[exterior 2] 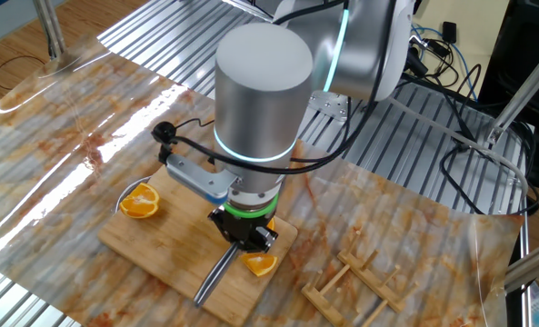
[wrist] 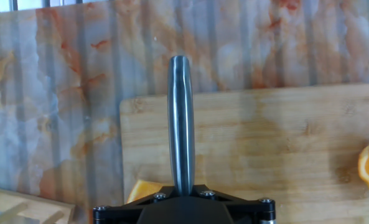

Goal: Chop the orange

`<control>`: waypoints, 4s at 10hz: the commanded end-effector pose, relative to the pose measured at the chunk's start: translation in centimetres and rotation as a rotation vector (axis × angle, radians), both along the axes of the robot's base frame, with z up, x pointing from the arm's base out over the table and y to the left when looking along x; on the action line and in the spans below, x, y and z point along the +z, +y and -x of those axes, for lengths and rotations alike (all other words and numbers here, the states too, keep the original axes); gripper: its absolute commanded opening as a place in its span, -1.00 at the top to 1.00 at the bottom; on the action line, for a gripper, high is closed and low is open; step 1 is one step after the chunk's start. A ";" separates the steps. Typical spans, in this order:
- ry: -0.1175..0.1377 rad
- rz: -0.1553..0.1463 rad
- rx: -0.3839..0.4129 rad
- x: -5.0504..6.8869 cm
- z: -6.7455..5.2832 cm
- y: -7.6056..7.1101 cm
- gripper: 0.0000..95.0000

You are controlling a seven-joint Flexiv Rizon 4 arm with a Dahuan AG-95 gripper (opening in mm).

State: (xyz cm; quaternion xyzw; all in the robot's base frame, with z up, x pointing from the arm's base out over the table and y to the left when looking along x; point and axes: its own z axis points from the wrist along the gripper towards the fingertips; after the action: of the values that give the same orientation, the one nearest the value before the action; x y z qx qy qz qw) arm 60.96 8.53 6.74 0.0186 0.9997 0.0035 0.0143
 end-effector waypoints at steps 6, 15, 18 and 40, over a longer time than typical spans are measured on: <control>-0.012 -0.015 -0.017 0.1 1.4 -0.3 1.00; -0.099 -0.035 -0.061 -1.9 2.8 0.1 1.00; -0.123 -0.041 -0.079 -2.3 2.6 0.2 1.00; -0.209 -0.040 -0.106 -1.4 -1.7 -2.1 1.00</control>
State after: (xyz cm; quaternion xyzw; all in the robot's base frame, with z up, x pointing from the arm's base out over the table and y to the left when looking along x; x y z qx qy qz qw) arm 62.78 6.40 5.42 0.0690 0.9904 0.0268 0.1165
